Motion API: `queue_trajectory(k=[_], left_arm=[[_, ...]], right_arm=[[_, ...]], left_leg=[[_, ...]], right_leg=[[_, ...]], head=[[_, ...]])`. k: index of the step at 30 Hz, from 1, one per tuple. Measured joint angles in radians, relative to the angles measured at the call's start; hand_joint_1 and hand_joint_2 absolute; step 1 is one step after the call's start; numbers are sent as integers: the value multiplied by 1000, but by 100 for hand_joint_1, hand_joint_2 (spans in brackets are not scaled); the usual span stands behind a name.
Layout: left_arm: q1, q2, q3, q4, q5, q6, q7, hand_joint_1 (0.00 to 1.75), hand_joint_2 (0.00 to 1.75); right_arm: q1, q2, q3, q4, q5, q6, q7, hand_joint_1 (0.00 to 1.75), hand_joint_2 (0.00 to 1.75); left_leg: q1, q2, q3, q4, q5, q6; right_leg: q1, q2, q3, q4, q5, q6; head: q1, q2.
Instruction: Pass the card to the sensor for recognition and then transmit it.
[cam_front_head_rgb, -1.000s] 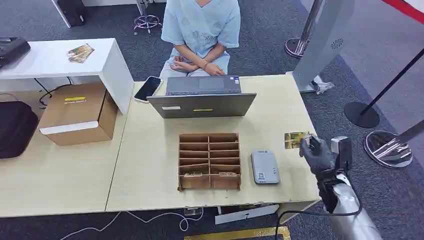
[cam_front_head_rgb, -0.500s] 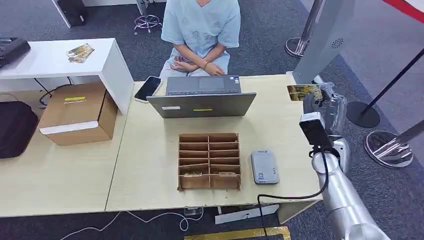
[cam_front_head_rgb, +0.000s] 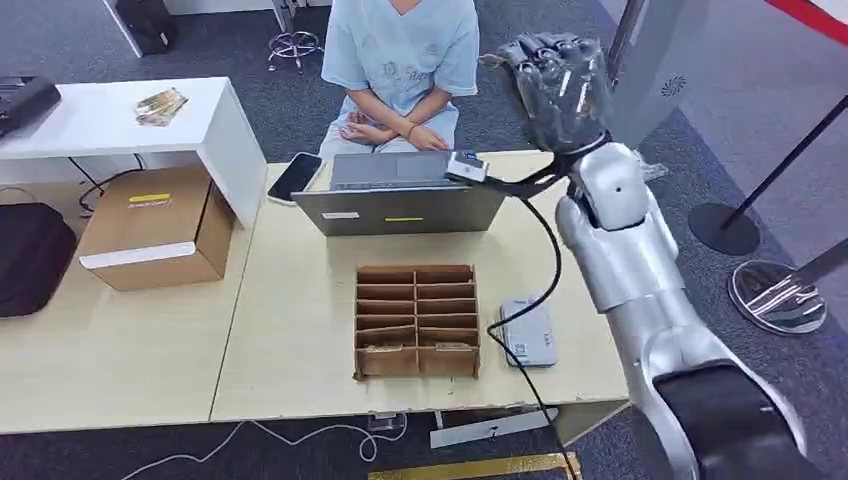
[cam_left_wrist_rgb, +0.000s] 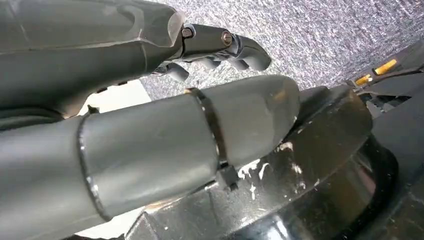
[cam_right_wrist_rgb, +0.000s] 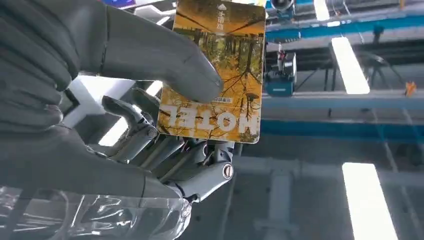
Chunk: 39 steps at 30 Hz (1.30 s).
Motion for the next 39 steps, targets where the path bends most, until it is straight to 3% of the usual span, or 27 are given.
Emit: queue_trajectory(k=[8, 11, 17, 23, 29, 39], left_arm=[[-2, 0, 0, 0, -9, -2, -5, 0, 0], [-3, 0, 0, 0, -9, -3, -6, 0, 0], [-3, 1, 0, 0, -17, -6, -15, 0, 0], [-4, 2, 0, 0, -29, -12, -2, 0, 0], [-4, 2, 0, 0, -35, -13, -1, 0, 0], [-5, 2, 0, 0, -44, -13, 0, 0, 0]], right_arm=[[-209, 99, 145, 299, 26, 194, 109, 175, 175], [-260, 129, 156, 392, -12, 404, 162, 175, 175], [-286, 140, 154, 469, -80, 480, 224, 175, 175], [-289, 140, 128, 507, -114, 482, 260, 175, 175], [-289, 134, 104, 529, -120, 428, 259, 175, 175], [-289, 129, 81, 544, -133, 408, 244, 175, 175]], left_leg=[[0, -2, -2, 0, 1, 0], [0, -2, -2, 0, 1, 0], [0, -3, -2, 1, 1, 0], [0, -2, -2, 1, 1, 0], [0, -2, -2, 1, 1, 0], [0, -2, -2, 1, 1, 0]], right_leg=[[0, -2, -2, 0, 0, 0], [0, -3, -2, 0, 0, 0], [0, -3, -2, 0, 0, 0], [0, -3, -3, 0, 0, 0], [0, -2, -3, 0, 0, 0], [0, -2, -3, 0, 0, 0]], head=[[0, 0], [0, 0], [0, 0], [0, 0], [0, 0], [0, 0]])
